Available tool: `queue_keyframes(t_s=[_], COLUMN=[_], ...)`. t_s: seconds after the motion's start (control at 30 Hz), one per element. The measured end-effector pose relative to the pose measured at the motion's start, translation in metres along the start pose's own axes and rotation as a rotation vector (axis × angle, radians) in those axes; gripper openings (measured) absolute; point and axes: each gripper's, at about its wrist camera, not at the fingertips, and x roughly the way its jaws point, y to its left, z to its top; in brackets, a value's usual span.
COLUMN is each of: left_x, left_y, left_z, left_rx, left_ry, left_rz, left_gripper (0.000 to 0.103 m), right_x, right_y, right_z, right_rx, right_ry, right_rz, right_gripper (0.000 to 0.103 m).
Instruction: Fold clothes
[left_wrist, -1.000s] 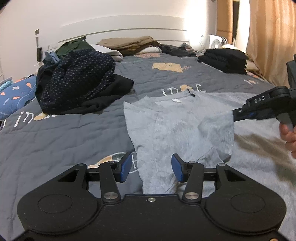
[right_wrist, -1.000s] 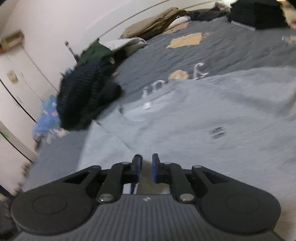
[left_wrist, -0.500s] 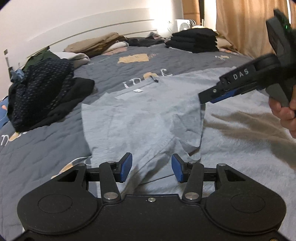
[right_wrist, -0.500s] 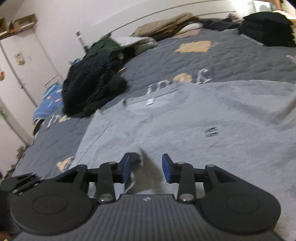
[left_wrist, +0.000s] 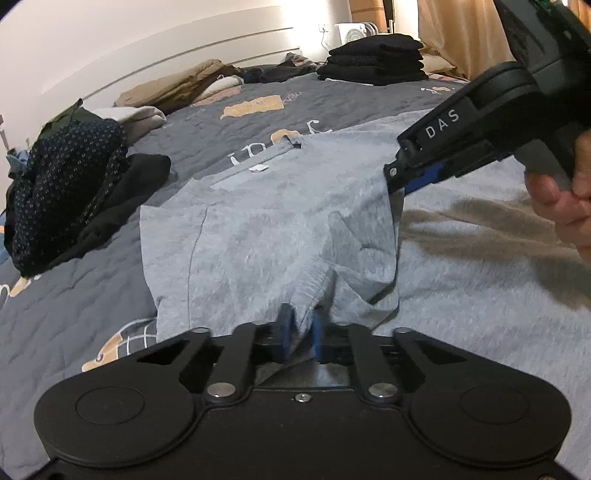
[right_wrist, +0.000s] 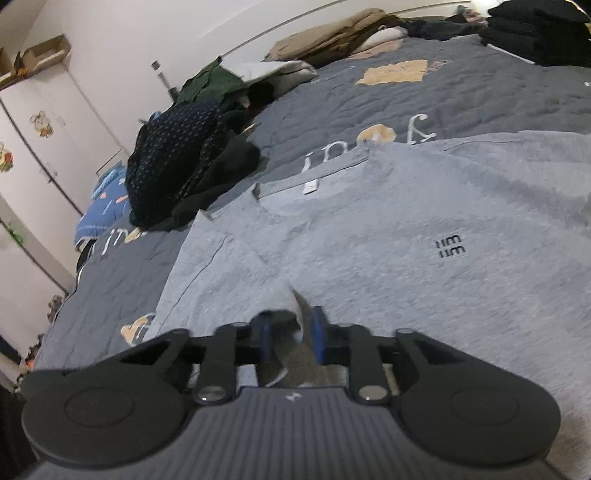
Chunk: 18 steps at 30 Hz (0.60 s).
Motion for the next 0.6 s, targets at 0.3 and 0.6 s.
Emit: queue_keyframes(t_s=[0.3,0.6], left_x=[-0.046,-0.05], left_y=[0.008,-0.003], left_z=[-0.005,-0.019], left_rx=[0.035,0.104], left_ry=[0.008,0.09], left_rz=[-0.146,-0.216], left_gripper=[0.002,0.004], right_x=[-0.007,0.002], right_y=[-0.017,-0.006], right_z=[0.008,0.001], right_rx=[0.084,-0.007], right_ry=[-0.061,0.016], right_rz=[-0.042,-0.074], right_gripper=[0.003,0.005])
